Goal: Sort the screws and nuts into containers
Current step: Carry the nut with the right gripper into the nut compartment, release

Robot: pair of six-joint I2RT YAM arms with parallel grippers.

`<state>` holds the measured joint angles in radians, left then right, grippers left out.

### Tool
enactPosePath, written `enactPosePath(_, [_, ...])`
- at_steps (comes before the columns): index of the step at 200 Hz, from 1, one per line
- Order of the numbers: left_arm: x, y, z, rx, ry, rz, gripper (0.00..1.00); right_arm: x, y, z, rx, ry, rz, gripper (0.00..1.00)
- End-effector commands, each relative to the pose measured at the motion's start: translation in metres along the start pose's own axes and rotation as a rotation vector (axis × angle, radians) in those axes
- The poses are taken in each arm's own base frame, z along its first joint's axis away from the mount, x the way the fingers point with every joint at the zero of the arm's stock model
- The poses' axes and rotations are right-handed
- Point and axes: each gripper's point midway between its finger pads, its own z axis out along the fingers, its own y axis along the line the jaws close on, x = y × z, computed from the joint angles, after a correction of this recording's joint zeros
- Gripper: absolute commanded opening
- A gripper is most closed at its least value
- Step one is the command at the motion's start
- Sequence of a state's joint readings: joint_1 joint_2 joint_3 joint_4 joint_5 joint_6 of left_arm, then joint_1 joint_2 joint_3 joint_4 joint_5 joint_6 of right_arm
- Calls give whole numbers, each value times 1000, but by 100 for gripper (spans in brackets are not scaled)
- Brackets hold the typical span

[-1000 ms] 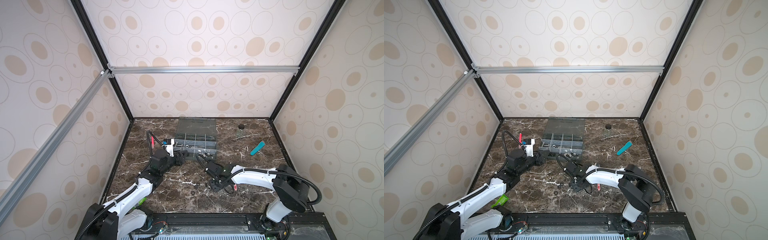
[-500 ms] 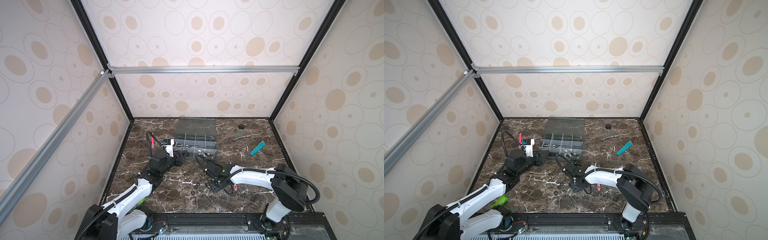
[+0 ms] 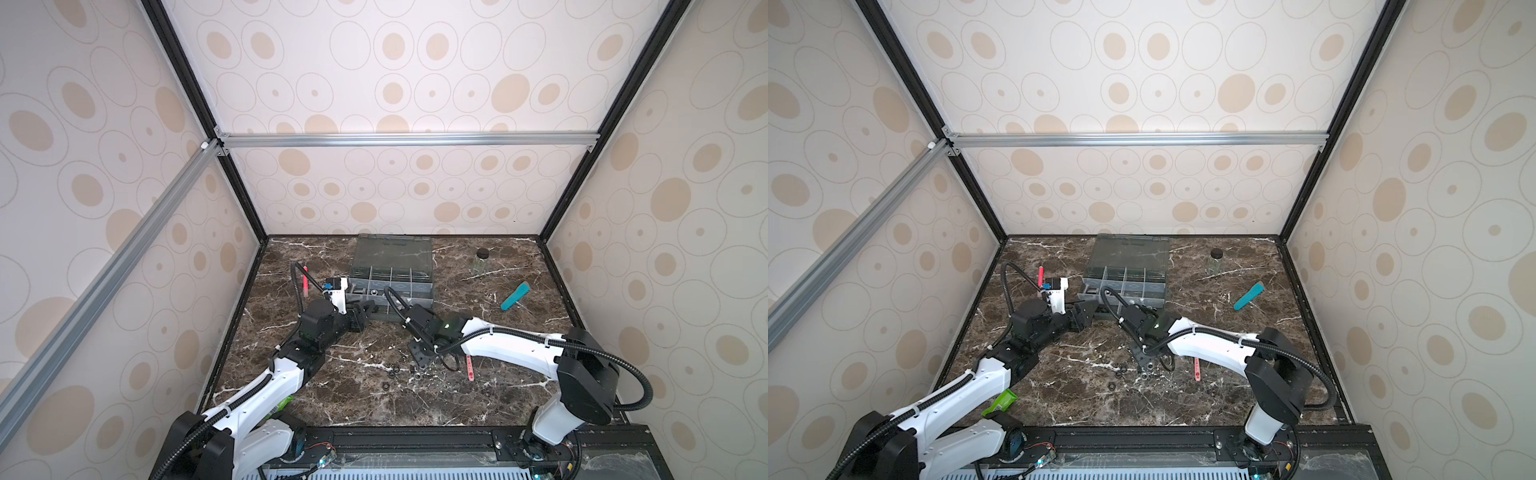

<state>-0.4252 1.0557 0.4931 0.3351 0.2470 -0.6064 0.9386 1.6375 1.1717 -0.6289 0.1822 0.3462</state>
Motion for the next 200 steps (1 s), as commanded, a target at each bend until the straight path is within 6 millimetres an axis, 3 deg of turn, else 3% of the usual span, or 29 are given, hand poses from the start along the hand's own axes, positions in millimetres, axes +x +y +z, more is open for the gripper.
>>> enactPosePath(1, [-12,-3,-7,3,-42,1,53,-37,-14,-8,28,-59,-54,24])
enactPosePath(39, [-10,-2,-14,0,-50,-5,54,-111,-16,-12,-40,-173,-50,24])
enactPosePath(70, [-8,-2,-21,3,-59,-13,54,-162,-20,5,-62,-215,-15,23])
enactPosePath(93, [-9,-1,-26,-4,-67,-11,54,-189,-18,27,-76,-227,-3,23])
enactPosePath(138, [-6,3,-35,-25,-75,-9,55,-209,-13,67,-57,-164,-2,23])
enactPosePath(200, [0,6,-38,-28,-75,-18,55,-209,-15,82,-41,-140,0,27])
